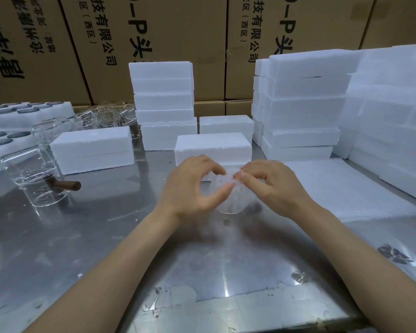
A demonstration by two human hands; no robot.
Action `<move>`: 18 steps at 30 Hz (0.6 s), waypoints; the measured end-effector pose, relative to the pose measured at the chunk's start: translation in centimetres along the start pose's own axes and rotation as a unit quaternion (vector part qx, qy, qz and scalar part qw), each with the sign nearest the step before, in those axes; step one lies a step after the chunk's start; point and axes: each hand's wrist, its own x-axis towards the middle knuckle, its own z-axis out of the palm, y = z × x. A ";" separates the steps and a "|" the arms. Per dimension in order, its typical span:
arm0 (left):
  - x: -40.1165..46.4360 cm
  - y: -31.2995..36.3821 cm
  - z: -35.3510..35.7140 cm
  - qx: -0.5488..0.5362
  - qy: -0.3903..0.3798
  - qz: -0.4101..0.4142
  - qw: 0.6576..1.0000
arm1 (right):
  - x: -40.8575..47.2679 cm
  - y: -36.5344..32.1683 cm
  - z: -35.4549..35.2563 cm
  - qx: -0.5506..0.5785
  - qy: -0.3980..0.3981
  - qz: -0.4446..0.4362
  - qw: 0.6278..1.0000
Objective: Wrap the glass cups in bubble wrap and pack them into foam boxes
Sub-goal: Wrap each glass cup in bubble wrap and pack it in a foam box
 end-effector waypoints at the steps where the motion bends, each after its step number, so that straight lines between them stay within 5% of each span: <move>1: -0.1 0.1 -0.3 -0.003 0.039 0.022 0.999 | 0.0 -0.1 0.0 -0.029 -0.017 0.003 0.999; 5: -0.3 0.9 -0.1 0.049 0.028 0.102 0.993 | 0.1 -0.8 0.1 -0.097 -0.063 -0.025 0.993; 12: 0.2 0.5 0.6 0.144 -0.098 0.097 0.980 | 0.0 -1.4 0.9 -0.129 -0.110 -0.049 0.984; 18: -0.1 0.1 0.8 0.113 -0.072 0.101 0.986 | -0.3 -1.2 0.8 -0.054 -0.001 -0.028 0.998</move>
